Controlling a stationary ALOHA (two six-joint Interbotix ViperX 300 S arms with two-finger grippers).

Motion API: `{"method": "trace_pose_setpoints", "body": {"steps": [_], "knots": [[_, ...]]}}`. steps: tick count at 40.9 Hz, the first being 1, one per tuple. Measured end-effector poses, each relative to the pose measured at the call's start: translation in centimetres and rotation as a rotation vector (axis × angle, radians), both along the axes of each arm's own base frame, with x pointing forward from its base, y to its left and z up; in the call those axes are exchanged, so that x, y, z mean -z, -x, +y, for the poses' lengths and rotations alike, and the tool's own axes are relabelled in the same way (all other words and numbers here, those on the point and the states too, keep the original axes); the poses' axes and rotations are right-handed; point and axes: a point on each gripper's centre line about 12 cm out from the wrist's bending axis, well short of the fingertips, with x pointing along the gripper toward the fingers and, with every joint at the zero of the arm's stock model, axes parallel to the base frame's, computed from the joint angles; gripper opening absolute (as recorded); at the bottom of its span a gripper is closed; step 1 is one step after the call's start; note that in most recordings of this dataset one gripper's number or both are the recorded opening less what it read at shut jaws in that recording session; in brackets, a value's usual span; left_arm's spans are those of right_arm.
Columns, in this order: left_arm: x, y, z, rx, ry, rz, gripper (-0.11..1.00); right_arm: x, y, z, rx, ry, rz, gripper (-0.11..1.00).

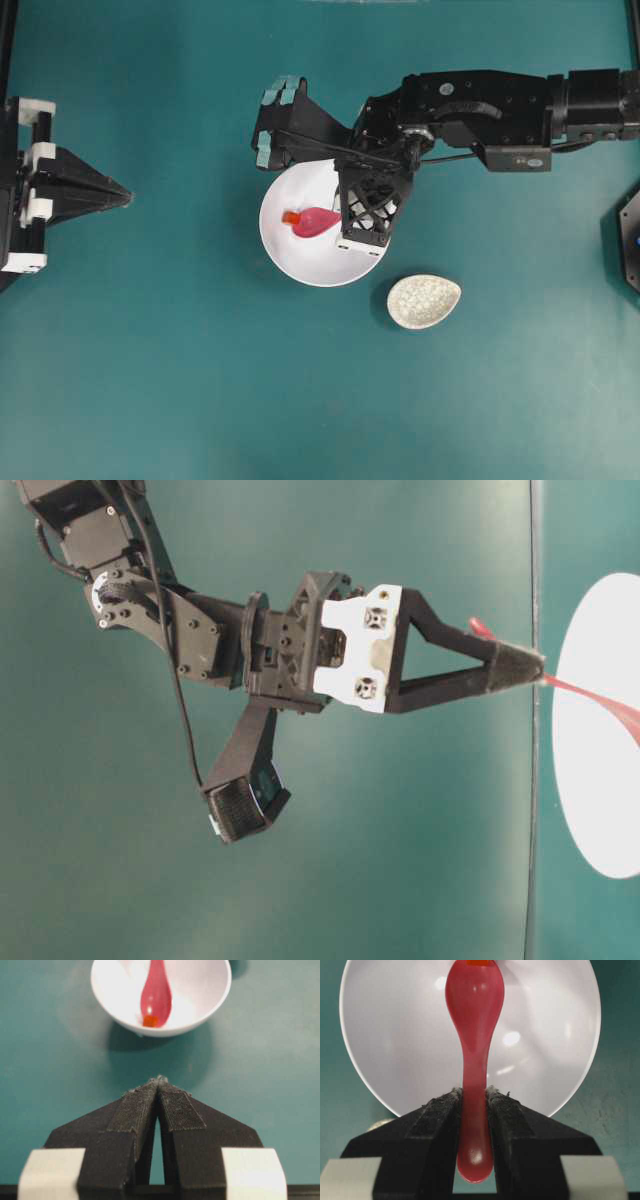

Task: Grip the spoon and scoop the red block from the bowl with right arm.

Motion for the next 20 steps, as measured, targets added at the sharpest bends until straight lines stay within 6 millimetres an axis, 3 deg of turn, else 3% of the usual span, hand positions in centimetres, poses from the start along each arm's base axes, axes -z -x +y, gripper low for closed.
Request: {"method": "trace_pose_setpoints", "body": {"steps": [20], "knots": [[-0.02, -0.01, 0.00, -0.001, 0.003, -0.002, 0.00, -0.12, -0.36, 0.00, 0.005, 0.004, -0.031, 0.24]]}}
